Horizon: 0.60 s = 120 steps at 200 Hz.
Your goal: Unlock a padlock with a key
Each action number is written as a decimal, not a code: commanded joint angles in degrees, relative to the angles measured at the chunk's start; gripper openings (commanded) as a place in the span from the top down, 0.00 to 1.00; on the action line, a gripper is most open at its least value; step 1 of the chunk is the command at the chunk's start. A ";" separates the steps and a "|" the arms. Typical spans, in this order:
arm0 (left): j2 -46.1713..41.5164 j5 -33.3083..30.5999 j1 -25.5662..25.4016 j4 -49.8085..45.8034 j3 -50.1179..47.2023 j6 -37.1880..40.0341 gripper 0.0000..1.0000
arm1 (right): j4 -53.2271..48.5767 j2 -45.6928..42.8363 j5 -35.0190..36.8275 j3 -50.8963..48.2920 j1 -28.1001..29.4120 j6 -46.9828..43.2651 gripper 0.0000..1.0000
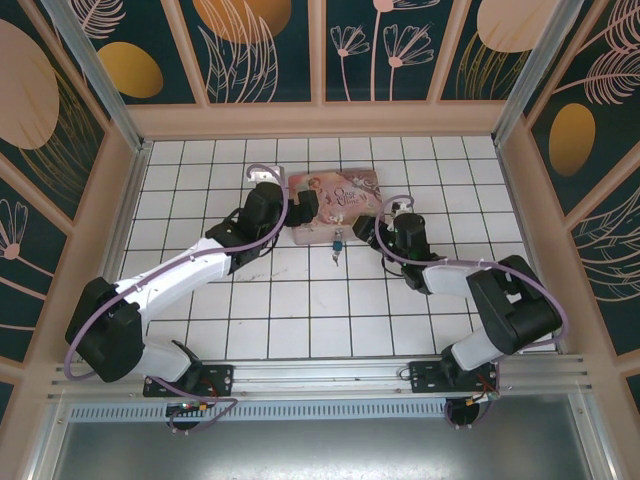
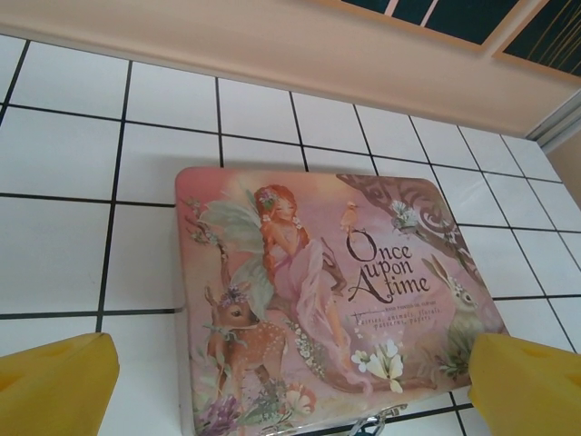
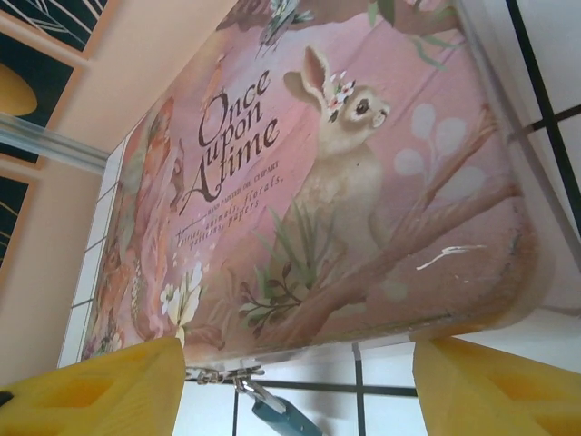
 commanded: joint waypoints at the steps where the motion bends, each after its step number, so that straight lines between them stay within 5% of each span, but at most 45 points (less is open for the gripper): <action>1: 0.24 1.45 0.16 -0.03 0.02 -1.73 0.01 | 2.84 0.84 -3.13 0.38 -0.32 -1.02 0.35; 53: 1.96 2.71 0.13 -0.84 1.89 -2.17 0.01 | 8.63 -1.39 -0.87 -5.62 4.78 -2.88 0.37; 120: 2.45 2.89 0.26 -0.84 2.20 -2.08 0.01 | 15.33 7.11 -1.59 -5.18 7.44 -5.77 0.39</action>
